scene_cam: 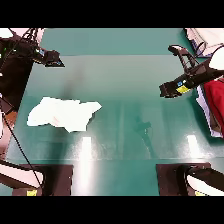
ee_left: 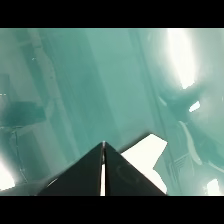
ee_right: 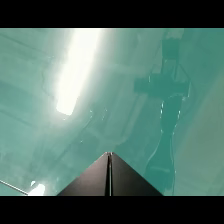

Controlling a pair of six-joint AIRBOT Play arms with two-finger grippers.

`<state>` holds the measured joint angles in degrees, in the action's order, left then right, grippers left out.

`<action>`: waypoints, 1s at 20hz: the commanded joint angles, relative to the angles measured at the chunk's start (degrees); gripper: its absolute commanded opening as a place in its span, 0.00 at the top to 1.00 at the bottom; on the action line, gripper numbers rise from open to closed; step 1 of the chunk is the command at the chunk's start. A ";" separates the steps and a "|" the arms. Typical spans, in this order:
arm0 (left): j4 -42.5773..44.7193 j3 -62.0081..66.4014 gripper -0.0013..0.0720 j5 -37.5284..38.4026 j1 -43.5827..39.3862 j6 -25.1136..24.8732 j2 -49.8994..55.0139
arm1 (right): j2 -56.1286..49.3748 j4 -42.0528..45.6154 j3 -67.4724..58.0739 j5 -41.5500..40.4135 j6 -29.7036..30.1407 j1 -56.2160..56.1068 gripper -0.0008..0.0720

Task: Fold the shirts.

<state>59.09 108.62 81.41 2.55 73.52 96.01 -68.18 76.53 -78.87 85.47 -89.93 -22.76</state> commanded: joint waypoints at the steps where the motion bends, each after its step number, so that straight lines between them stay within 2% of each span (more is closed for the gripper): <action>1: 0.02 0.00 0.94 -0.02 0.04 0.00 0.00 | 0.04 -0.02 0.02 0.02 0.00 0.02 0.97; 13: 0.00 0.02 0.94 -0.02 0.04 0.00 0.00 | 0.04 -0.02 0.02 -0.13 0.00 0.02 0.97; 16: -0.02 0.00 0.94 -0.17 0.04 0.00 0.00 | 0.04 -0.04 0.02 -5.62 -0.02 0.02 0.97; 20: -2.99 0.02 0.94 -6.49 0.04 0.02 0.00 | 0.04 -0.04 0.02 -6.91 0.00 0.02 0.97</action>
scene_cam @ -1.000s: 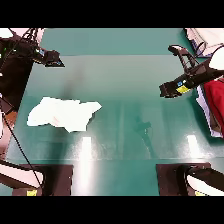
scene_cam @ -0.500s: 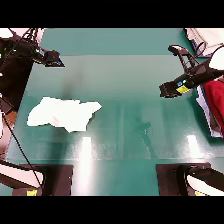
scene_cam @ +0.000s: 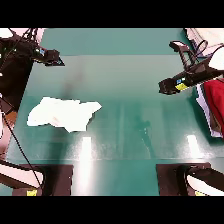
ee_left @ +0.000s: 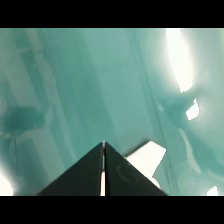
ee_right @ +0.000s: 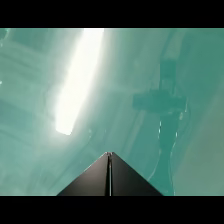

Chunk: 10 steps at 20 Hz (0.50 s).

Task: Fold the shirts.

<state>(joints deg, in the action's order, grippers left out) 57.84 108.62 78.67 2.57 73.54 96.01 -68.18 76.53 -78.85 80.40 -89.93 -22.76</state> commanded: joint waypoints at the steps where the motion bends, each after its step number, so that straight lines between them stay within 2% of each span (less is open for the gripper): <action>1: -1.77 0.02 0.94 -5.03 0.02 0.02 0.00 | 0.04 -0.04 0.00 -1.81 -0.02 0.02 0.97; 2: -2.27 0.02 0.94 -5.57 0.02 0.02 0.00 | 0.04 -0.04 0.00 -1.84 -0.02 0.02 0.97; 4: -3.19 0.37 0.94 -1.33 0.04 0.15 0.00 | 0.07 -0.07 -0.02 -1.70 0.00 0.02 0.97; 5: -2.78 1.38 0.94 2.75 0.33 0.92 0.00 | 0.07 -0.07 -0.02 -1.36 0.00 0.02 0.97; 6: -1.49 2.99 0.95 8.92 0.55 3.82 -0.02 | 0.07 -0.07 -0.02 -1.31 0.00 0.02 0.97; 8: 7.45 3.41 0.95 15.87 0.35 6.27 -2.54 | 0.07 0.00 -0.02 -1.62 0.00 0.02 0.97; 10: 20.33 -0.48 0.94 17.18 -0.96 7.82 -7.89 | 0.07 -0.02 -0.02 -1.49 0.00 0.02 0.97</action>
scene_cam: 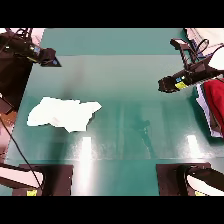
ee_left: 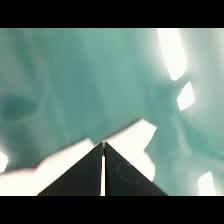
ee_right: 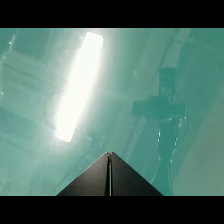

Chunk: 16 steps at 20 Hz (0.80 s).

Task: Fold the shirts.

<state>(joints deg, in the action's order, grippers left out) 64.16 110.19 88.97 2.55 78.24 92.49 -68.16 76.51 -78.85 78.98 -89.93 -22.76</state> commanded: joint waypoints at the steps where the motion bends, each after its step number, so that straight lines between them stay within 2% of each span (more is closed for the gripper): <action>1: 16.72 -5.29 0.94 7.98 -1.33 3.41 -6.99 | 0.02 0.00 -0.02 -0.17 0.00 0.02 0.97; 2: 17.22 -9.94 0.94 7.67 -1.38 3.45 -9.70 | 0.04 0.00 -0.02 -0.72 0.00 0.02 0.97; 3: 17.29 -15.17 0.63 7.26 -1.38 3.43 -12.04 | 0.04 0.00 -0.02 -1.18 0.00 0.02 0.97; 4: 17.40 -21.49 0.13 5.49 -1.38 4.46 -14.32 | 0.04 0.00 -0.02 -1.46 0.00 0.02 0.97; 5: 18.01 -27.45 0.07 3.04 -1.38 4.94 -16.06 | 0.04 0.00 -0.02 -1.49 0.00 0.02 0.97; 9: 17.40 -45.64 0.08 -11.82 -1.27 7.61 -17.75 | 0.04 -0.02 -0.02 -2.27 0.00 0.02 0.97; 13: 12.72 -51.54 0.08 -22.84 -1.27 8.55 -17.73 | 0.04 -0.02 -0.02 -2.38 -0.02 0.02 0.97; 14: 12.09 -51.15 0.17 -23.69 -1.27 8.83 -17.75 | 0.04 -0.02 -0.02 -2.32 -0.02 0.02 0.97; 15: 11.39 -50.45 0.60 -23.98 -1.27 8.72 -17.77 | 0.04 -0.02 -0.04 -2.34 0.00 0.02 0.97; 16: 10.40 -48.96 0.94 -23.87 -1.27 7.65 -17.79 | 0.04 -0.02 -0.28 -2.32 -0.02 0.02 0.97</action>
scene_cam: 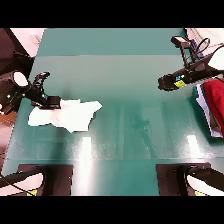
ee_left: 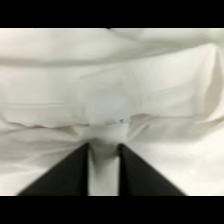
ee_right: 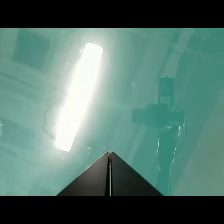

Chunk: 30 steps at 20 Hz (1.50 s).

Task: Fold the shirts.

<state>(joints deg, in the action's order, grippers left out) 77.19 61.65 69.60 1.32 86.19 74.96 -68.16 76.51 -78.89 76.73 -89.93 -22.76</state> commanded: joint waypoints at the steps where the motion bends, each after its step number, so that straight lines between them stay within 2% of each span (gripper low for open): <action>1: -4.61 1.79 0.94 -3.93 -0.04 -1.73 -0.26 | 0.04 0.02 -1.05 0.02 -0.02 0.02 0.97; 4: -14.75 14.34 0.95 0.44 -1.84 -7.98 -0.70 | 0.04 0.22 -7.72 1.46 0.00 0.04 0.97; 6: -22.64 25.35 0.95 4.31 -6.49 -12.61 -1.20 | 0.04 0.22 -13.38 1.81 0.02 0.52 0.97; 8: -27.54 36.61 0.95 7.34 -12.98 -14.71 -1.18 | 0.04 0.24 -19.15 1.90 0.00 2.25 0.97; 10: -30.47 46.38 0.95 6.32 -19.80 -15.37 -1.03 | 0.04 0.20 -24.76 2.05 -0.02 5.62 0.97; 14: -38.45 55.45 0.95 -2.25 -29.75 -21.79 -0.92 | 0.04 0.00 -34.01 5.07 -0.04 14.32 0.97; 18: -38.27 54.29 0.95 -0.44 -31.43 -21.70 4.57 | 0.07 -0.33 -37.57 10.71 -0.04 19.65 0.97; 21: -31.80 52.13 0.94 1.81 -31.28 -21.31 12.33 | 0.50 -0.44 -34.60 13.31 -0.04 20.37 0.97; 25: -18.80 49.40 0.94 6.93 -28.15 -13.66 20.79 | 2.84 -0.42 -25.20 13.03 0.00 20.37 0.97; 26: -18.60 48.13 0.70 7.34 -26.16 -12.74 21.57 | 3.56 -0.46 -22.97 12.48 0.00 20.37 0.97; 27: -18.67 46.77 0.15 7.98 -23.58 -11.08 21.86 | 4.39 -0.46 -20.57 11.32 0.00 20.35 0.97; 28: -18.80 46.14 0.01 9.66 -20.70 -8.83 21.86 | 5.11 -0.46 -18.51 10.36 0.00 20.35 0.97; 30: -19.19 46.12 0.01 16.17 -15.08 -8.02 21.81 | 6.62 -0.50 -14.69 8.33 0.00 20.31 0.97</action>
<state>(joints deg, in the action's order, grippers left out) 56.34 109.01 78.54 -20.03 74.54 95.44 -63.46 76.07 -99.07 87.53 -89.97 -2.48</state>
